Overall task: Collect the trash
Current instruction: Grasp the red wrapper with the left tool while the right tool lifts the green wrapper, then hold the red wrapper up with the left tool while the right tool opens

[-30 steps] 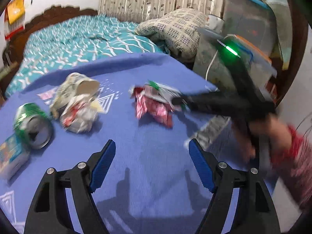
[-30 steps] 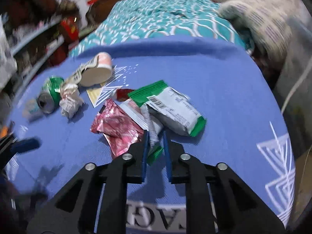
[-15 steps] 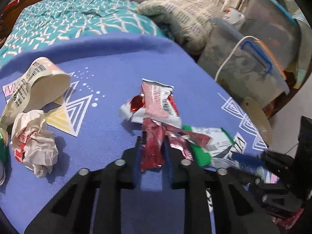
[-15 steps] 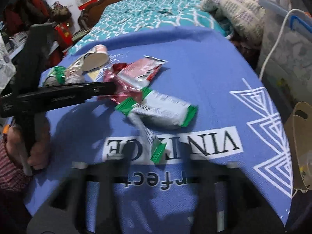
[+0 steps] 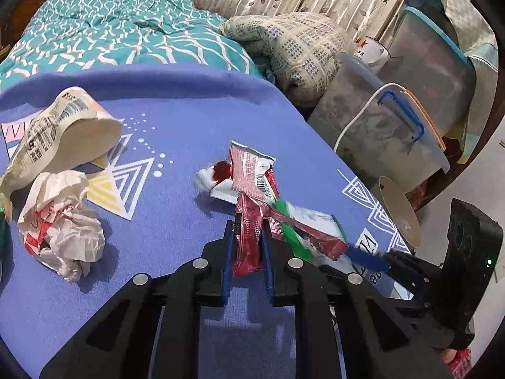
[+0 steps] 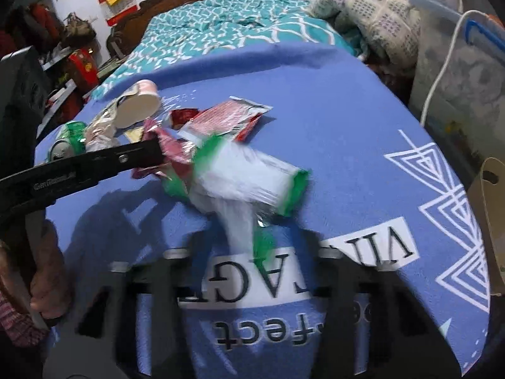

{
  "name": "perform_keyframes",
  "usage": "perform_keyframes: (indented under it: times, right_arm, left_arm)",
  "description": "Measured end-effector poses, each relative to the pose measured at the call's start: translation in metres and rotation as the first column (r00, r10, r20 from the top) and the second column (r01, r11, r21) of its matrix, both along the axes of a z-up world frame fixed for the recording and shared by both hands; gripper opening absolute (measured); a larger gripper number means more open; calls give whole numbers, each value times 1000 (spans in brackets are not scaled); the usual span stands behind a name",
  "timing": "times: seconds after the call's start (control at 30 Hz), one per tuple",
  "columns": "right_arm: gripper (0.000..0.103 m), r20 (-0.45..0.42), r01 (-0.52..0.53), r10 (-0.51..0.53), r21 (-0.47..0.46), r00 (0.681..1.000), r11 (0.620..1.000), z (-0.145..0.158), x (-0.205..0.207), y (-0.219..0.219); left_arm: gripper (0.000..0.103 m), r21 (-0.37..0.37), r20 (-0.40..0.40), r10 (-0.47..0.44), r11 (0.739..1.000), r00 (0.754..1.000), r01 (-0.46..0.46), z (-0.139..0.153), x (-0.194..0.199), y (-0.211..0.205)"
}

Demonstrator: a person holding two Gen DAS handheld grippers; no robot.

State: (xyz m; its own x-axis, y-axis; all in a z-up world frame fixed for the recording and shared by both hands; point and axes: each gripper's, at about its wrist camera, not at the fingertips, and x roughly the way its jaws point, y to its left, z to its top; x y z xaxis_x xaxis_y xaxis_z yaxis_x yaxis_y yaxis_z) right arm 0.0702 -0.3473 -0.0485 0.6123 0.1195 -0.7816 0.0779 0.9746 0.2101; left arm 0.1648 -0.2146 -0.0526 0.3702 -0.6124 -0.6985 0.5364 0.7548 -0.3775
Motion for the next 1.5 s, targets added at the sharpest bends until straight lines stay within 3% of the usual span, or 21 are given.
perform_keyframes:
  times: [0.1,0.3,0.57,0.73,0.9,1.13,1.17,1.23,1.27,1.3,1.5]
  right_arm:
    - [11,-1,52,-52,36,999,998,0,-9,-6]
    - [11,38,118,-120,38,992,992,13,-57,-11]
    - [11,83,189,-194,64,977,980,21,-132,-43]
    - [11,100,184,-189,56,977,981,25,-176,-57]
    - [11,73,197,-199,35,977,980,13,-188,-68]
    - [15,42,226,-234,139,971,964,1,-188,-88]
    - [19,42,225,-234,149,971,963,2,-190,-89]
    - [41,52,211,-221,160,974,964,5,-193,-87]
    - [73,63,203,-216,161,974,966,8,-194,-85]
    - [86,78,212,-225,146,971,966,11,-196,-82]
    - [84,117,203,-208,57,971,978,23,-193,-72]
  left_arm:
    - [15,27,33,-11,1000,999,10,2,-4,-5]
    - [14,101,45,-49,994,998,44,3,-22,-8]
    - [14,119,11,1,993,1000,-3,1,-62,25]
    - [15,128,21,6,992,1000,-9,10,-87,31]
    - [15,164,32,7,986,999,-12,-2,-98,29]
    - [15,140,14,4,990,1000,-6,-4,-92,31]
    - [15,140,14,0,990,1000,-2,-4,-92,32]
    - [15,140,14,-6,990,1000,4,-4,-92,30]
    - [15,138,13,-9,990,1000,7,-4,-93,30]
    - [15,131,6,-10,991,1000,9,-4,-92,31]
    - [15,119,8,-21,993,1000,20,-3,-95,32]
